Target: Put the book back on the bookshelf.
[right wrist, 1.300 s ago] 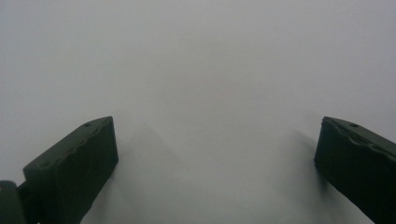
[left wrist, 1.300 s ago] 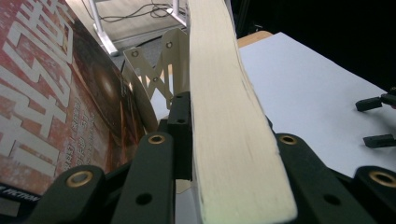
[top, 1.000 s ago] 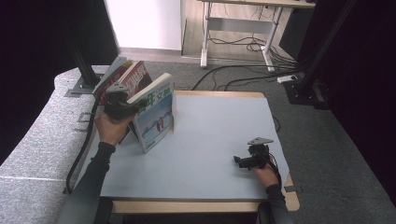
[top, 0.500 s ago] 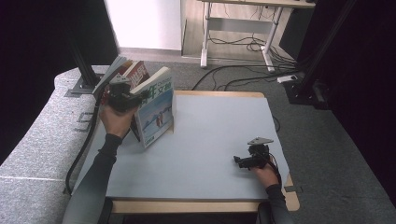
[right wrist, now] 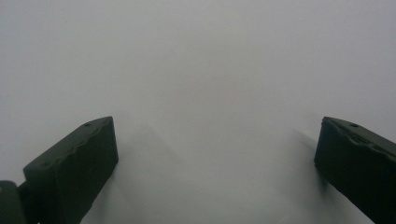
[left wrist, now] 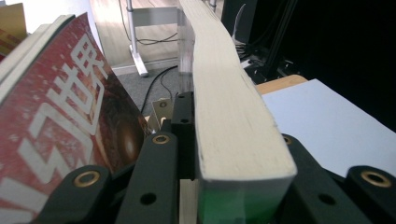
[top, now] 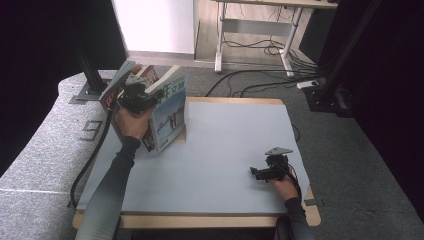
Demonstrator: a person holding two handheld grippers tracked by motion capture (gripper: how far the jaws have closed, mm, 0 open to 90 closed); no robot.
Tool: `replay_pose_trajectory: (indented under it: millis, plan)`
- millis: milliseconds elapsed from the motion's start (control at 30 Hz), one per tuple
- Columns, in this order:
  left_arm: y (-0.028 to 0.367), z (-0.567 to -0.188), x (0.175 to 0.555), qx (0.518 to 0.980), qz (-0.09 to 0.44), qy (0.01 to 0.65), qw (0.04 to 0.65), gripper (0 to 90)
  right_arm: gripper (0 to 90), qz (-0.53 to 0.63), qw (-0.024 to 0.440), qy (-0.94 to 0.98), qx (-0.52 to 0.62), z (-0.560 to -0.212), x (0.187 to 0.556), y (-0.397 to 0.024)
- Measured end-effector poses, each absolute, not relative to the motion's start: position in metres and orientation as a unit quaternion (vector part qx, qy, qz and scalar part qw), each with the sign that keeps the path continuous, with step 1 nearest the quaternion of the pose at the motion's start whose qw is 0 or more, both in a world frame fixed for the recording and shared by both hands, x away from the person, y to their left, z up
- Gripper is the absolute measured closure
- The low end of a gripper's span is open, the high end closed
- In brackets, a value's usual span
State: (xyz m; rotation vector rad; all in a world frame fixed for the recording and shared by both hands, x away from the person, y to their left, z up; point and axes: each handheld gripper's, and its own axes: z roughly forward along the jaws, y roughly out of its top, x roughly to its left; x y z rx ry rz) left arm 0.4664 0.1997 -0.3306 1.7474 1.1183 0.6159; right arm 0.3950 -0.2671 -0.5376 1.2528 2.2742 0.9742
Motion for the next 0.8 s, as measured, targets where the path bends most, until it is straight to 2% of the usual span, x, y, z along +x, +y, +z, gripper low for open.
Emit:
replay_pose_trajectory:
  millis: [567, 800]
  plan:
    - [0.175, -0.347, 0.449, 0.736, 0.247, 0.414, 0.475, 71.9, 0.0, 0.345, 0.184, 0.806, 0.444, -0.538, 0.395, -0.267]
    - [0.169, -0.348, 0.443, 0.739, 0.239, 0.402, 0.484, 64.7, 0.0, 0.345, 0.183, 0.807, 0.444, -0.538, 0.395, -0.267]
